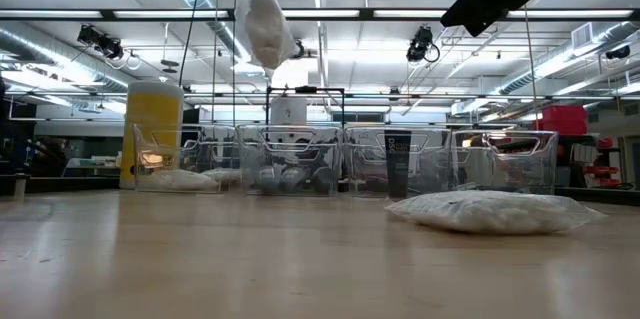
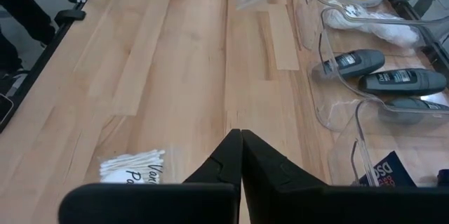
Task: Pick & Place Travel size toiletries
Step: Put the white cotton pack into the left transparent bin
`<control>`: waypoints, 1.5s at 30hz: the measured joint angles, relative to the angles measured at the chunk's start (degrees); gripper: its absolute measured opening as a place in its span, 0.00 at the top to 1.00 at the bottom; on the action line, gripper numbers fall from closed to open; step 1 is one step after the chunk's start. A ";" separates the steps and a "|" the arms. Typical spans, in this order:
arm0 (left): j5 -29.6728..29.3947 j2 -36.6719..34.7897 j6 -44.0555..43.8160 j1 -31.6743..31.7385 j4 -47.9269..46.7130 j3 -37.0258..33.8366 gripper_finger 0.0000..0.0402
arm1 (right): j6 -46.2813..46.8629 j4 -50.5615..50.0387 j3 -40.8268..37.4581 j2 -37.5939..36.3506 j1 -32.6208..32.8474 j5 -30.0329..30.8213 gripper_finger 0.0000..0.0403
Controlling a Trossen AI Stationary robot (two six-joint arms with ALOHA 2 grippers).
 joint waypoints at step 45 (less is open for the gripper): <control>12.84 -10.71 6.90 42.02 -7.00 0.00 0.99 | 1.44 -0.04 0.00 0.00 0.00 0.48 0.98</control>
